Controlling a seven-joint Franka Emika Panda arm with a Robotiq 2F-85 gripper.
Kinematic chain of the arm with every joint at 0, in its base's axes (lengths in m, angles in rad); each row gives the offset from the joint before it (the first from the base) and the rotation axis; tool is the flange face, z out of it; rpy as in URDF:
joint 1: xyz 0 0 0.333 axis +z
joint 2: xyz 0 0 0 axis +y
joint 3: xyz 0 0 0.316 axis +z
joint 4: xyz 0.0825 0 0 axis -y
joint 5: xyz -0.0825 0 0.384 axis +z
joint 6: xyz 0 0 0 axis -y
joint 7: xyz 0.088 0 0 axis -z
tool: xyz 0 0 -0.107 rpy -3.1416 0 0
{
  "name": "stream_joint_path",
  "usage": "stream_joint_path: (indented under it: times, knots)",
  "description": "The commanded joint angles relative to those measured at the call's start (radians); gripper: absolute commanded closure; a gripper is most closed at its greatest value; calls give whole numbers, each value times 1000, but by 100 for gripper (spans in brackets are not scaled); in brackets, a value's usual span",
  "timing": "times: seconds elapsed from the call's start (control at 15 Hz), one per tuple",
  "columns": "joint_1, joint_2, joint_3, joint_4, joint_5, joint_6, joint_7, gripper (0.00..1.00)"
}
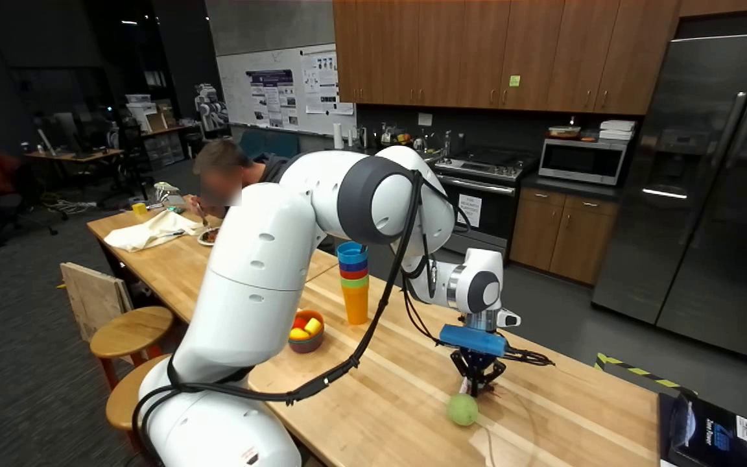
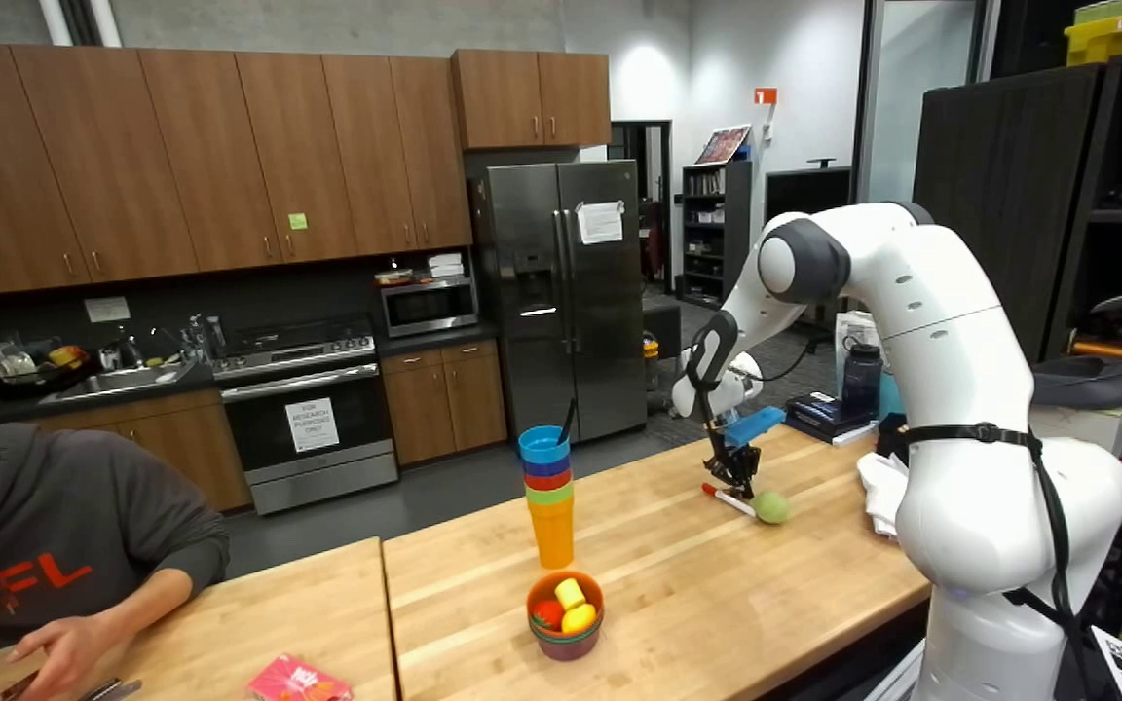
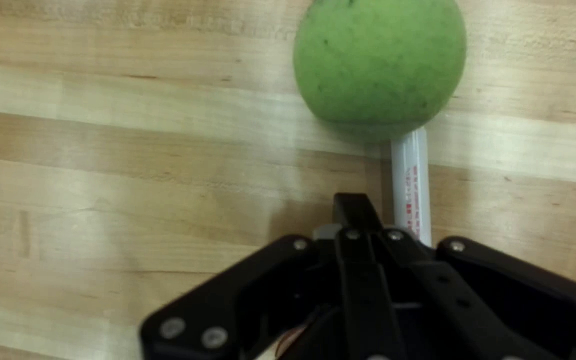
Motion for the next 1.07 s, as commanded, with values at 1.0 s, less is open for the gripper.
stream_joint_path:
  times: [1.0]
  knots:
    - [-17, -249, -45, -229, -70, -54, -23, 100]
